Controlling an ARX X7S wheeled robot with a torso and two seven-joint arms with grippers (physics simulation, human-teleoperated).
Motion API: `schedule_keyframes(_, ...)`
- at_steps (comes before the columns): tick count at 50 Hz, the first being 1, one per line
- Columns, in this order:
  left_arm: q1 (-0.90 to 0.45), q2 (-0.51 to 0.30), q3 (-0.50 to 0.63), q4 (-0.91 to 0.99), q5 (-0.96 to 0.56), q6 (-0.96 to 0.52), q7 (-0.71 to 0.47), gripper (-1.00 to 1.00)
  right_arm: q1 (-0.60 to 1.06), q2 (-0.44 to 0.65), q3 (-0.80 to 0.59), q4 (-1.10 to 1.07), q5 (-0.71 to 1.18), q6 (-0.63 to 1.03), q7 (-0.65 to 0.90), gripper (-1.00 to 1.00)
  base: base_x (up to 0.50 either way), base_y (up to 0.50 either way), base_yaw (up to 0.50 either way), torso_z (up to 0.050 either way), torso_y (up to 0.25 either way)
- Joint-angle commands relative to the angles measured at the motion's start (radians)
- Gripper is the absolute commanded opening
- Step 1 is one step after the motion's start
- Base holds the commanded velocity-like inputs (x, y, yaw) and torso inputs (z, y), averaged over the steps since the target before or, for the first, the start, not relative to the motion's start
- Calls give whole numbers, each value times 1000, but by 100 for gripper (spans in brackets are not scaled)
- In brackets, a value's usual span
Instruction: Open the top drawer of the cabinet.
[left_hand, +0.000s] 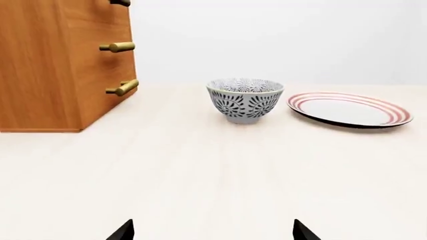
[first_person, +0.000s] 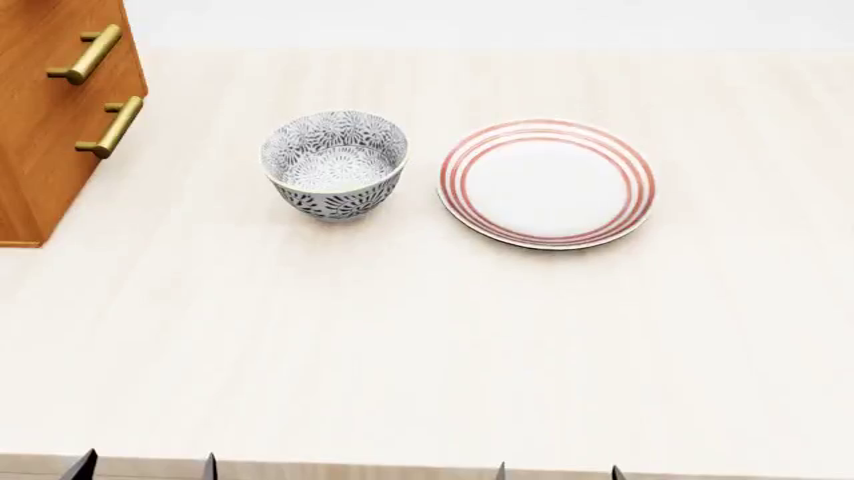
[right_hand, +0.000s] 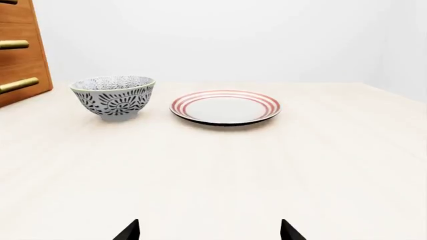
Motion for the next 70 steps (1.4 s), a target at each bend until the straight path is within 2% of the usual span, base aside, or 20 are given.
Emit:
schedule_keyframes(1, 3, 29, -34, 8, 30, -23, 32, 100, -5, -30, 35, -6, -29, 5, -34, 100, 0, 0, 0, 0, 0)
schedule_keyframes(26, 2, -18, 29, 2, -11, -28, -21, 100, -1, 17, -22, 5, 18, -2, 20, 100, 0, 0, 0, 0, 0)
schedule_keyframes(70, 3, -63, 77, 32, -70, -46, -74, 100, 3, 63, -76, -3, 58, 3, 78, 100, 0, 0, 0, 50, 0)
